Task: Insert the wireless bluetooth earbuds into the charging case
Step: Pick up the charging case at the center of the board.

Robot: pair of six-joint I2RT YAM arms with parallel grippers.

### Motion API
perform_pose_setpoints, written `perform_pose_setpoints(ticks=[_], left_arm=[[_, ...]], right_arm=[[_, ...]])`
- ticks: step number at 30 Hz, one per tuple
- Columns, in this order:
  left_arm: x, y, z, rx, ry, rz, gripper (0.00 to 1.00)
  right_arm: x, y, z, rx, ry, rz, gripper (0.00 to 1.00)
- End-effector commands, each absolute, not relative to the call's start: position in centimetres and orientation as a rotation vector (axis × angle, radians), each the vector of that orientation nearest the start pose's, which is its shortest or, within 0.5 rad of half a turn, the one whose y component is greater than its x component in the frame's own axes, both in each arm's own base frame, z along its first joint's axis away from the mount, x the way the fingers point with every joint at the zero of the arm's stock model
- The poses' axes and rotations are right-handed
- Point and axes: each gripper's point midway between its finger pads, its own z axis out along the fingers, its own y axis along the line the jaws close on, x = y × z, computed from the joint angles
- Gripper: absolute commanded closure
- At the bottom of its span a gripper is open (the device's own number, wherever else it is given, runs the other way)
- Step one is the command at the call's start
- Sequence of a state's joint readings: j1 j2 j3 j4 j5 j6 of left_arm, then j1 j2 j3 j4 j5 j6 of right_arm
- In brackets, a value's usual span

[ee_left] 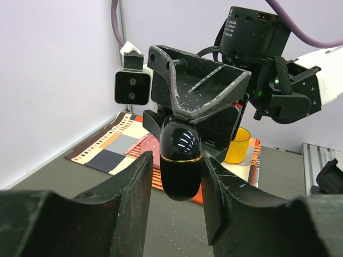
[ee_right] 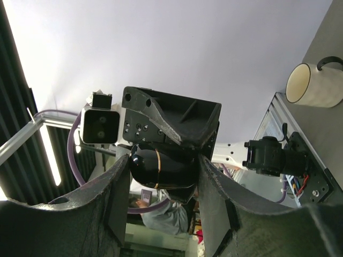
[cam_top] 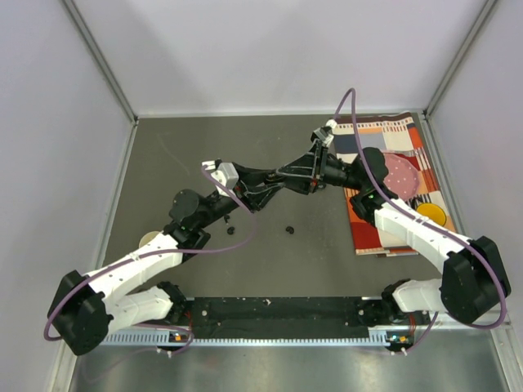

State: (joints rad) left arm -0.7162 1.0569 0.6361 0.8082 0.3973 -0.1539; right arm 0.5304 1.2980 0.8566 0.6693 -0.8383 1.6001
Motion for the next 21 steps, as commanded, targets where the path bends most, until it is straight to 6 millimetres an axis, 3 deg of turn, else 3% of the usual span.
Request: perform_pose_setpoints(ticks=[1, 6, 12, 17, 20, 21], left_arm=[[22.9, -29.7, 37.6, 0.671, 0.991, -0.978, 0.53], [22.9, -29.9, 37.4, 0.679, 0.998, -0.977, 0.59], [22.9, -30.0, 37.1, 0.687, 1.005, -0.972, 0.82], [23.1, -30.0, 36.5, 0.691, 1.018, -0.959, 0.94], [23.2, -29.2, 35.7, 0.643, 1.006, -0.945, 1.00], [22.6, -28.8, 36.6, 0.626, 0.944, -0.950, 1.00]], right_arm=[[21.6, 31.6, 36.3, -0.026, 1.858, 2.182, 0.86], [21.7, 31.6, 36.3, -0.027, 1.857, 2.175, 0.86], [21.8, 31.6, 36.1, -0.031, 1.869, 2.150, 0.85], [21.7, 31.5, 36.7, -0.074, 1.848, 2.110, 0.80], [21.6, 31.2, 37.3, -0.139, 1.833, 2.015, 0.63], [21.7, 31.1, 37.1, -0.168, 1.855, 1.952, 0.46]])
